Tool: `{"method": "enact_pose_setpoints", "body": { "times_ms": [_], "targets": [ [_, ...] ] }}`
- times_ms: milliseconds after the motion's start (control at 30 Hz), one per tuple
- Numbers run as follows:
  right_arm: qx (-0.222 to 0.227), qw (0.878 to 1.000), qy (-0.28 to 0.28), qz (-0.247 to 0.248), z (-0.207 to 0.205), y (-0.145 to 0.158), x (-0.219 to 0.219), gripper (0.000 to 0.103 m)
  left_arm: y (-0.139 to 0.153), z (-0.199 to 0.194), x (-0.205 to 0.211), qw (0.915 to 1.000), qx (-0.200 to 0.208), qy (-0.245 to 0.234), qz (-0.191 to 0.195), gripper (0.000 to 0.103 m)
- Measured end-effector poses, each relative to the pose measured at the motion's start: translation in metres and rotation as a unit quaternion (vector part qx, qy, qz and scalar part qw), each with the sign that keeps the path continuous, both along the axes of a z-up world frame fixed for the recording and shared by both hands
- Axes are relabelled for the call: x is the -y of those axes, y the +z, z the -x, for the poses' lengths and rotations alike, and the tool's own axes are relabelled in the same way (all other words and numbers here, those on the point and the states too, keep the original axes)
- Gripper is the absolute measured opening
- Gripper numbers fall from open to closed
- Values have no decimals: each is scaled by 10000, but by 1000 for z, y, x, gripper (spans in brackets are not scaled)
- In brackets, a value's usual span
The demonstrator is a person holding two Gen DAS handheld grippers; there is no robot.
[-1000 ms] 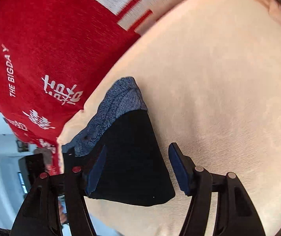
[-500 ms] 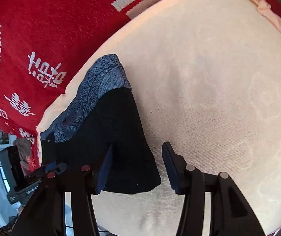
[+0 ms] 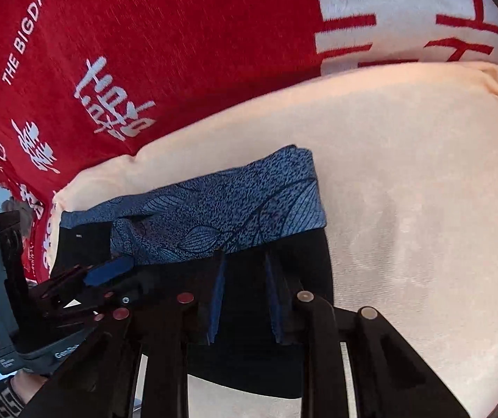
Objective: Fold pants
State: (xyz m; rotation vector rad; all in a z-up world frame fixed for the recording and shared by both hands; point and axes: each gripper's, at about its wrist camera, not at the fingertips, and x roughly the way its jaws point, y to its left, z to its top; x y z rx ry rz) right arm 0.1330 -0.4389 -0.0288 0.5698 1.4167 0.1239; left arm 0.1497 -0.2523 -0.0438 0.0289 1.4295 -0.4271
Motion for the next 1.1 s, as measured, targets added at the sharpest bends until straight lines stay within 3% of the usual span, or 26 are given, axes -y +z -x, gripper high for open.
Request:
{"method": "enact_pose_setpoints", "body": {
  "times_ms": [67,200,400,433,467,500,600,800,1100],
  "targets": [
    [45,10000,7,17,8,-2,-1,25,2,7,-5,9997,219,-36,109,55],
    [68,9999,26,-123,16,-1,2,25,4,21,-8,9995,235,-217,-45,55],
    [-60,9996,161,-209,15,2,3,25,17,32,-37,9996,56,280,-48,55],
    [-104,9996,146,-237,15,3,3,26,18,33,-44,9993,28,374,-80,62],
    [-127,9995,126,-262,16,4,2,28,20,35,-51,9988,-5,479,-95,78],
    [-139,9994,107,-293,17,6,0,34,22,37,-58,9983,-6,577,-80,82],
    [-128,9996,106,-230,24,13,-13,47,23,40,-72,9976,-86,680,-75,82],
    [-207,9997,92,-46,43,29,-53,50,22,44,-102,9967,-202,729,-281,82],
    [-306,9974,495,423,45,46,-129,59,22,47,-170,9932,-227,1130,-189,82]
  ]
}}
